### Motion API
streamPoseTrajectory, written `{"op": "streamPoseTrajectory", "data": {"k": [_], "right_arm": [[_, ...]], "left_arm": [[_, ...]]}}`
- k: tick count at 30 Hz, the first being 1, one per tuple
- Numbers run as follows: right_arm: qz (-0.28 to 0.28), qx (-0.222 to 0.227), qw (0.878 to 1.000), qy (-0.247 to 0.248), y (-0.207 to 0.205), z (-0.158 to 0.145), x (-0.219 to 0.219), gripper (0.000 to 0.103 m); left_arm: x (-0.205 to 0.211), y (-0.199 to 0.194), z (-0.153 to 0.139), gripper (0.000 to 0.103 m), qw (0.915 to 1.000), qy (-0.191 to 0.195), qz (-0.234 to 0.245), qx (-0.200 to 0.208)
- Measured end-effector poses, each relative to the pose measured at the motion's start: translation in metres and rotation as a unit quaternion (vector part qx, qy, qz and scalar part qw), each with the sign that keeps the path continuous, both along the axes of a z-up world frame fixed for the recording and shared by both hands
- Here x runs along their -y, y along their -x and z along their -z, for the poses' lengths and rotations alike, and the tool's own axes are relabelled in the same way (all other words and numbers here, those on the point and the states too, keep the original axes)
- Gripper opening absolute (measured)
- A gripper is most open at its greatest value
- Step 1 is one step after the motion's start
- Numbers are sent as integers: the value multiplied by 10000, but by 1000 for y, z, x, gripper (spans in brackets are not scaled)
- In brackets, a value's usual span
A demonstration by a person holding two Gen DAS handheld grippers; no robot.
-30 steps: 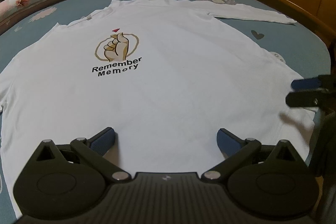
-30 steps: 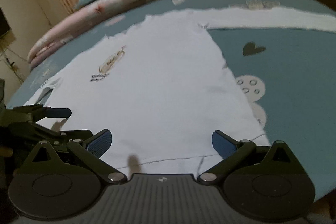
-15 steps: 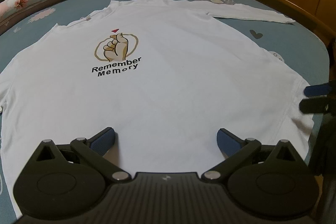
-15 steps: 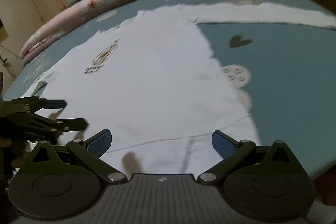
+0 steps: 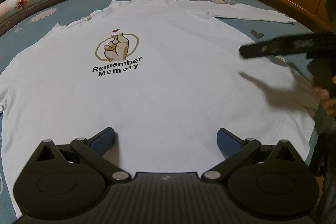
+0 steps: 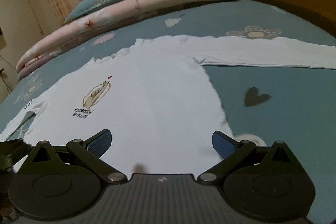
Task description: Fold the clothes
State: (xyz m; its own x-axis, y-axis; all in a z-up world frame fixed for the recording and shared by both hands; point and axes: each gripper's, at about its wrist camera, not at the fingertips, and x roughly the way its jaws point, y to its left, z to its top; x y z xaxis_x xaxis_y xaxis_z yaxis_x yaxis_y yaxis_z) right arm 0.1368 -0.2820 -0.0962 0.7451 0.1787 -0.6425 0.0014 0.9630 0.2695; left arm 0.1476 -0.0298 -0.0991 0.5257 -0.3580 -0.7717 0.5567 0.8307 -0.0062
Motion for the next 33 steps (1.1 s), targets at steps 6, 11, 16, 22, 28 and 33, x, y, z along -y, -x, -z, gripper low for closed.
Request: {"op": "streamPoseTrajectory", "data": {"k": [6, 11, 16, 22, 28, 33], "right_arm": [[-125, -80, 9991, 395, 11, 17, 1, 103], [-283, -152, 9950, 950, 17, 20, -12, 103], [-188, -194, 9947, 991, 22, 19, -14, 103], [-38, -183, 9942, 1059, 36, 11, -20, 103], [-79, 628, 9971, 414, 27, -11, -29, 103], [-377, 899, 9941, -469, -6, -4, -38, 103]], "left_arm": [[-3, 1, 1, 102, 10000, 66, 33, 42], [-5, 2, 3, 102, 9998, 132, 67, 124], [-8, 4, 4, 102, 9995, 196, 147, 185], [-8, 3, 2, 102, 9994, 222, 161, 201], [-40, -8, -21, 102, 9966, 438, -551, 434], [-110, -51, -49, 102, 9774, 1144, -1761, 257]]}}
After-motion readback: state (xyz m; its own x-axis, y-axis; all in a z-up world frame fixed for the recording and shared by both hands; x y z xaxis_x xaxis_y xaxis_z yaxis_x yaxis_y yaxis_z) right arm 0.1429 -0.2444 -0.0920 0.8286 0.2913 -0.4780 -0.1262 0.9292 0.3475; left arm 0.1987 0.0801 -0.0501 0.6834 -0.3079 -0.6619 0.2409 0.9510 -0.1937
